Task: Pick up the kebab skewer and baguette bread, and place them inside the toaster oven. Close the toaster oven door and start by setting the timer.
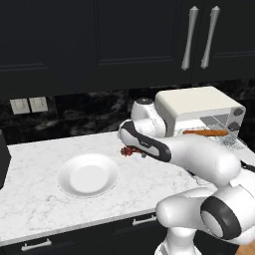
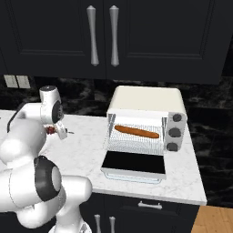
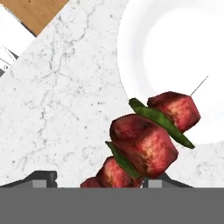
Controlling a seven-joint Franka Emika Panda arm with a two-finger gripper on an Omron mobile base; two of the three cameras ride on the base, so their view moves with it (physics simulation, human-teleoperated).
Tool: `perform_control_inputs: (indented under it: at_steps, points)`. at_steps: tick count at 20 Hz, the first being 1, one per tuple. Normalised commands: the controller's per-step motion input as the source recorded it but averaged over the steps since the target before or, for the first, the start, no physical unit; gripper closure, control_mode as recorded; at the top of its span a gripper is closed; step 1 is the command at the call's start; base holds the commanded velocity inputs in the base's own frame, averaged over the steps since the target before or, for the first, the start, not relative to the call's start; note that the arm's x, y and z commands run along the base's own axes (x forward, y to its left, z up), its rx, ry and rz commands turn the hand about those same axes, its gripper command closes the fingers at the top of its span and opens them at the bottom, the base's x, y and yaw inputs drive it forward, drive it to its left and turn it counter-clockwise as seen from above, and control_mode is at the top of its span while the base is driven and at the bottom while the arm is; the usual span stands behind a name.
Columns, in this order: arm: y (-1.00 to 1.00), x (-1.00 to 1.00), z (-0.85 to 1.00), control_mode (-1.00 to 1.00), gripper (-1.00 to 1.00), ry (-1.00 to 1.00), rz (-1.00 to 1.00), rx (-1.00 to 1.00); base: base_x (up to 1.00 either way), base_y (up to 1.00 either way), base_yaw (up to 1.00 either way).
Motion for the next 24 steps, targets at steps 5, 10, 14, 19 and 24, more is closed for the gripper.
perform_control_inputs:
  at_steps: [5, 10, 14, 19, 24]
  points:
    - [-0.58, -0.60, 0.21, -1.00, 1.00, -0.01, -0.06, -0.01, 0.00, 0.00, 0.00]
    - [-0.58, -0.23, 0.46, -1.00, 1.00, -0.01, -0.07, 0.00, 0.00, 0.00, 0.00]
    - [-0.77, -0.17, 0.93, -1.00, 1.00, 0.00, -0.06, 0.00, 0.00, 0.00, 0.00]
    - [-0.88, -0.10, 0.46, -1.00, 1.00, 0.00, -0.07, 0.00, 0.00, 0.00, 0.00]
    - [-0.99, 0.01, 0.01, -1.00, 1.00, 0.00, -0.09, -0.07, 0.00, 0.00, 0.00]
